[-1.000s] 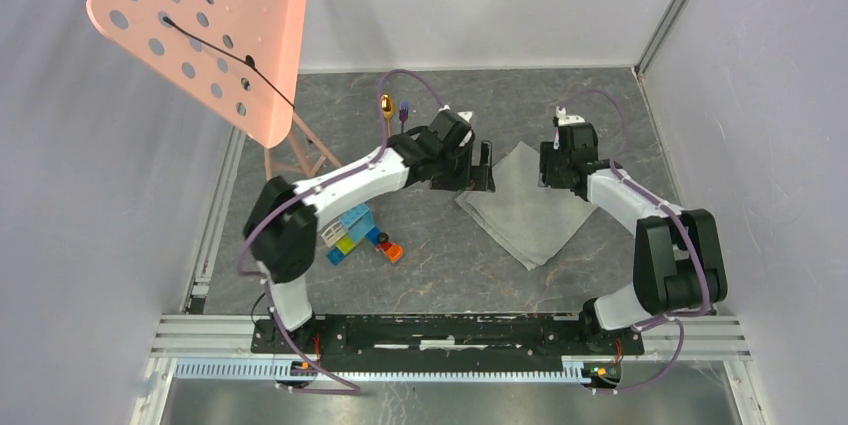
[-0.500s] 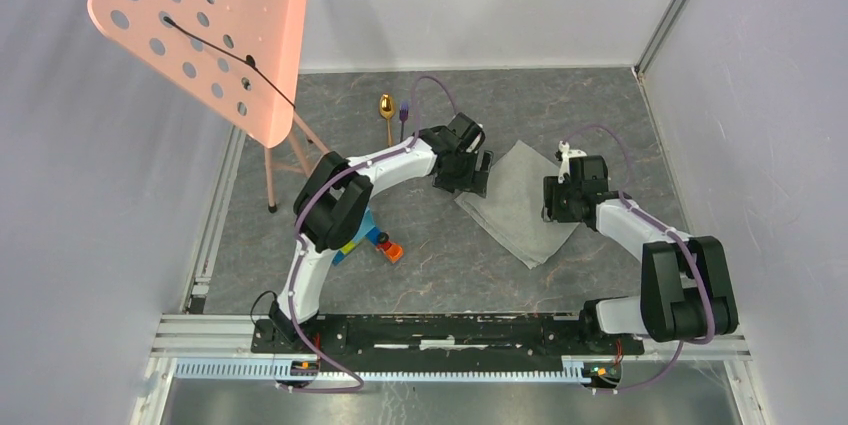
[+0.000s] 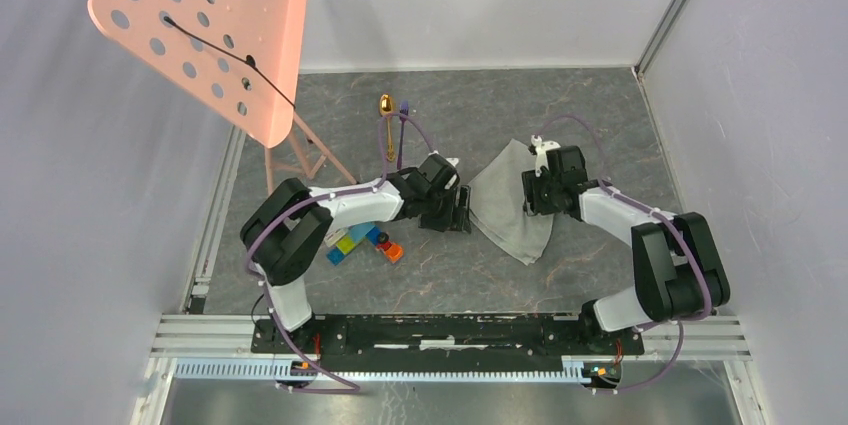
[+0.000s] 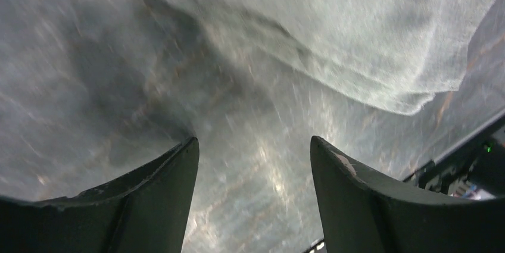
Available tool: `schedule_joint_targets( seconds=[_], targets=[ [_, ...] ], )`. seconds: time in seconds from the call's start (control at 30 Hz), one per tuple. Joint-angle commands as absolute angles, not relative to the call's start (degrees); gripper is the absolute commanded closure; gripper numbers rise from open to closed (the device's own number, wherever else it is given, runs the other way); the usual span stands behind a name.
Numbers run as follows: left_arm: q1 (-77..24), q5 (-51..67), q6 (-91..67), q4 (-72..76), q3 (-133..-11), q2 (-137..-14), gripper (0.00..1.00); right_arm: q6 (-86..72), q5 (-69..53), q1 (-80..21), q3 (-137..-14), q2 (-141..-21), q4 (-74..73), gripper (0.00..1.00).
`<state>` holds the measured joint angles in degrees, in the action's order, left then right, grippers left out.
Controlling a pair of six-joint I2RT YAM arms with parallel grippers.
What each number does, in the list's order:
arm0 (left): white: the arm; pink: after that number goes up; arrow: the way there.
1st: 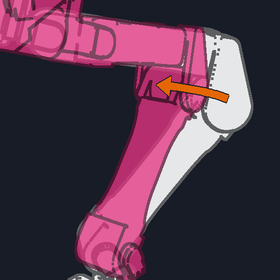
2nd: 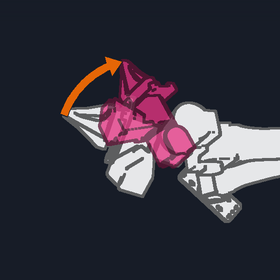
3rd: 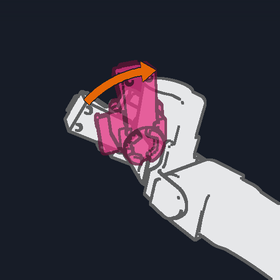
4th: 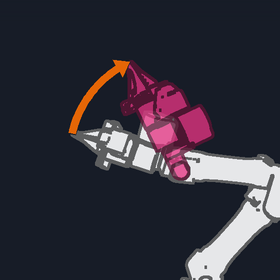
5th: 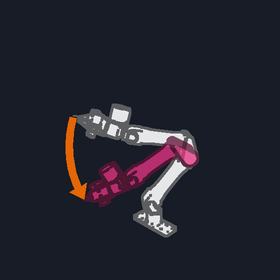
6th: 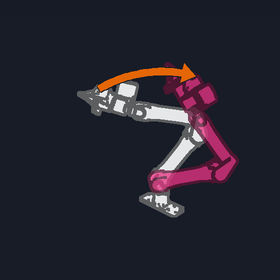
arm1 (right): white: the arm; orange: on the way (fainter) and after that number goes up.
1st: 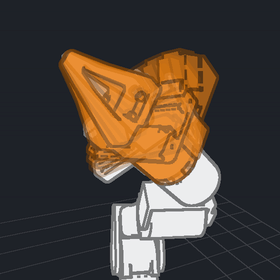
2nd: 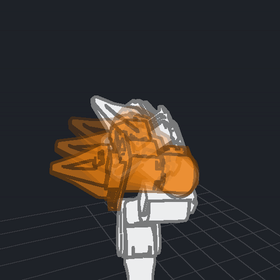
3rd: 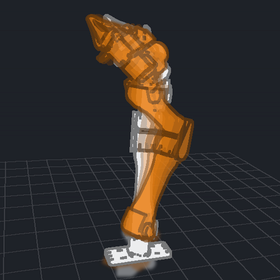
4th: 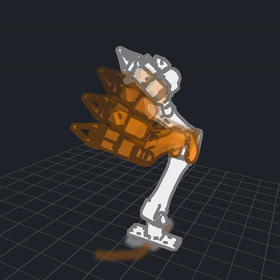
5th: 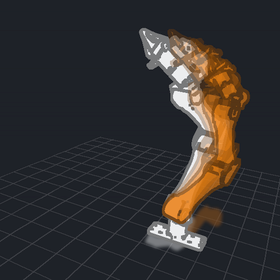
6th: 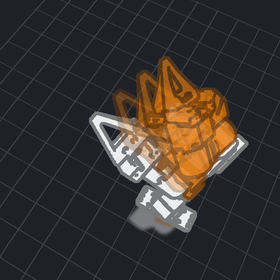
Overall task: Fold the napkin into a case and place the utensils inside
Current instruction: Rotate the square-folded napkin at the center of the board.
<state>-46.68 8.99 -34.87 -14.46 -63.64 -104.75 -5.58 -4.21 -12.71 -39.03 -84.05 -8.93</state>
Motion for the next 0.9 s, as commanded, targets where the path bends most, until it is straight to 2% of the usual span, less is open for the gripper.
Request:
schedule_joint_targets(
  seconds=[0.0,0.1,0.2,0.33,0.5,0.57,0.63,0.77,0.87],
  targets=[
    [-47.8,6.8,-39.9,-12.9,-59.9,-97.3,0.23,-6.2,3.5,-13.7,-40.6,-78.8,-17.2,0.42],
    [-47.0,7.1,-37.3,-14.8,-63.1,-96.4,0.14,-9.1,9.5,-12.8,-37.7,-73.9,-19.2,0.34],
    [-45.4,8.6,-34.3,-19.5,-70.7,-100.6,0.09,-12.1,6.1,-9.2,-34.3,-70.8,-17.1,0.32],
    [-43.4,9.6,-29.0,-22.8,-80.6,-107.2,0.06,-13.4,2.6,-4.7,-33.5,-69.7,-13.0,0.32],
    [-42.5,7.3,-20.9,-32.7,-96.6,-120.0,0.12,-14.6,1.1,-2.9,-38.4,-77.8,-10.0,0.43],
    [-42.2,6.7,-19.3,-33.5,-99.2,-123.5,0.16,-13.3,3.2,-2.7,-40.8,-80.8,-10.4,0.50],
    [-42.0,6.4,-18.4,-35.4,-101.1,-126.2,0.21,-12.0,4.3,-2.7,-41.7,-82.1,-10.0,0.51],
    [-42.1,9.2,-20.2,-31.7,-95.4,-125.3,0.31,-8.0,2.4,-2.8,-41.8,-82.8,-7.7,0.51],
    [-42.5,12.4,-24.5,-26.5,-87.6,-121.7,0.36,-5.2,-5.0,-3.8,-42.3,-84.7,-6.1,0.50]
  ],
)
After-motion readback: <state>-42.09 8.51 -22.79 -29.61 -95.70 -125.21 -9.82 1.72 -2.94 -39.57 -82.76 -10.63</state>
